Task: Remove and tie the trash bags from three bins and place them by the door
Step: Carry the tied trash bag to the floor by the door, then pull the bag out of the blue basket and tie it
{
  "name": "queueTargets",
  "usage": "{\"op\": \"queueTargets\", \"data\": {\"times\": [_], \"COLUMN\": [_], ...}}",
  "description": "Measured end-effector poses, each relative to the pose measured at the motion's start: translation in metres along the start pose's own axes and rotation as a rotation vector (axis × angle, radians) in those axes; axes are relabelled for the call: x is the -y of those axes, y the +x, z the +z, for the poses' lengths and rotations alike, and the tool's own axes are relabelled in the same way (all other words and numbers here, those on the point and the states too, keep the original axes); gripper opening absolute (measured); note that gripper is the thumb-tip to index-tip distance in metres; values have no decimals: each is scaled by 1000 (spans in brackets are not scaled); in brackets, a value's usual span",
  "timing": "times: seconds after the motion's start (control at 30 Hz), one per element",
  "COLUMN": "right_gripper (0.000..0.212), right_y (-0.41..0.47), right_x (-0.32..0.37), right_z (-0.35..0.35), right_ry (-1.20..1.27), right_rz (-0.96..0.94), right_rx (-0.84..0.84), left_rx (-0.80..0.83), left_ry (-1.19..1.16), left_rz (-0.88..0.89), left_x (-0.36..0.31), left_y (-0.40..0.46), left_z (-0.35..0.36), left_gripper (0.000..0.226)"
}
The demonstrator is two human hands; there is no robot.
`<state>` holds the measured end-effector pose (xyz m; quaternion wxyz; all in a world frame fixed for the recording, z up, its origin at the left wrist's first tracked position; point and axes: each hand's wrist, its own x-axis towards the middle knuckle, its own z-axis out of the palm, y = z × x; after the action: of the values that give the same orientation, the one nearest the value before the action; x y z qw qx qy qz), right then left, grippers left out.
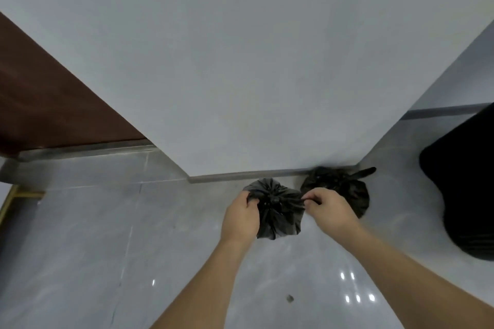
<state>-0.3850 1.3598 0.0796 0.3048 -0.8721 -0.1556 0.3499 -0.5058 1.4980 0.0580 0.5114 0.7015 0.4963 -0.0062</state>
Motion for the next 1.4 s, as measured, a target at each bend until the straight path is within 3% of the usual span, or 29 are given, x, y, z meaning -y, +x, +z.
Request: {"op": "queueTargets", "data": {"times": [0.3,0.5,0.63,0.8,0.93,1.23,1.4], "right_gripper": [22,44,53,43,52,56,56], "right_y": [128,124,84,12,-59,-286,-415], "right_x": [-113,-116,-82,-5,77,301,399], "right_z": [70,66,40,-12,-79,-296,-392], "right_ry": [-82,-118,-209,-273,-342,-509,-541], "right_rz": [47,83,-11,-173,-273,-498,-650], "right_rx": [-172,-111,-98,-126,-95,-228,-424], "left_rx": [-125,126,74,-48,-124,-329,-527], "left_ry": [-35,209,441,691,809,744,697], "left_rz": [74,-20,122,386,537,710,860], "left_x": [78,84,55,-21,-107,-353,-466], "left_y": [135,141,101,27,-40,-273,-408], "left_z": [123,123,86,18,-44,-228,-316], "left_gripper": [22,29,45,45,49,50,48]}}
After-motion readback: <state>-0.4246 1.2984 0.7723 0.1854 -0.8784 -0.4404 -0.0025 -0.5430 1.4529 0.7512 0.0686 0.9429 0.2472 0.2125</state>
